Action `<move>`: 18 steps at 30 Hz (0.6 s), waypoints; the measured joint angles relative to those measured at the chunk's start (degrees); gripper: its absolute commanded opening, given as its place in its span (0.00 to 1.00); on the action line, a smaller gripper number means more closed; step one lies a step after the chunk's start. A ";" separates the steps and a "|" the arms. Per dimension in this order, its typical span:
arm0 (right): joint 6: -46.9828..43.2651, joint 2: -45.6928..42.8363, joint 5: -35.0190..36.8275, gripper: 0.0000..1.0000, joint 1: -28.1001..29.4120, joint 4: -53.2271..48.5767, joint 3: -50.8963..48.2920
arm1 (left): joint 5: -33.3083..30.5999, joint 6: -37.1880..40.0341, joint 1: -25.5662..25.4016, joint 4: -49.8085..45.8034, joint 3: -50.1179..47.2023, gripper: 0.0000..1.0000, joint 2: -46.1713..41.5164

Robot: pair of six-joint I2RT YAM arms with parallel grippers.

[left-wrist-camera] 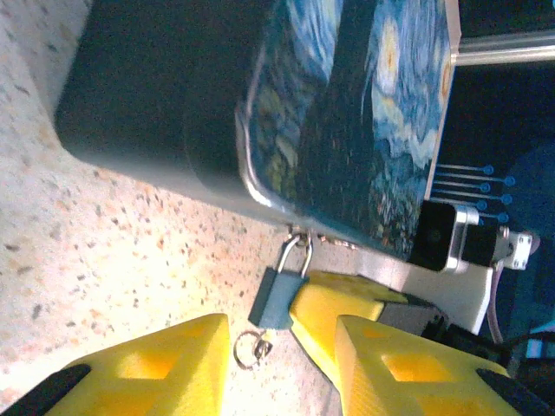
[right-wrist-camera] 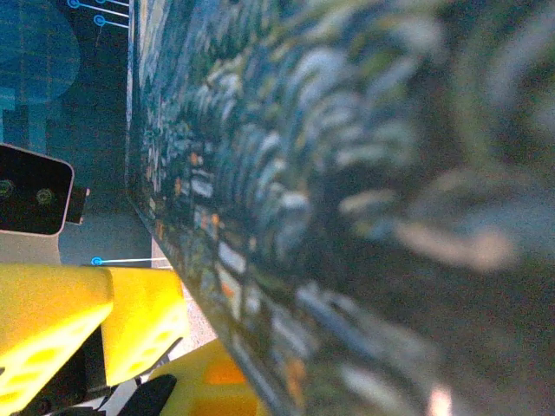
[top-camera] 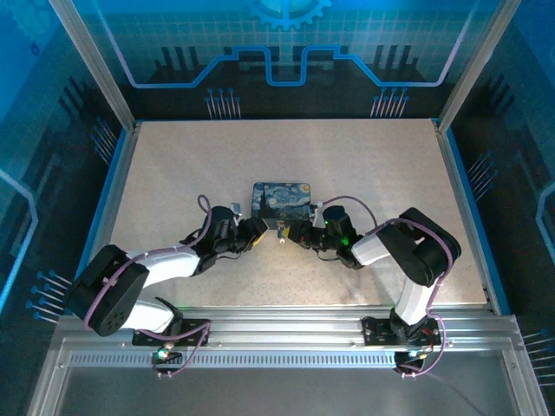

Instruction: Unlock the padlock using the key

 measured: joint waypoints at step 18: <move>0.02 0.00 -0.85 0.08 0.00 -0.17 0.09 | 2.05 -3.74 -3.89 12.02 0.09 0.37 11.58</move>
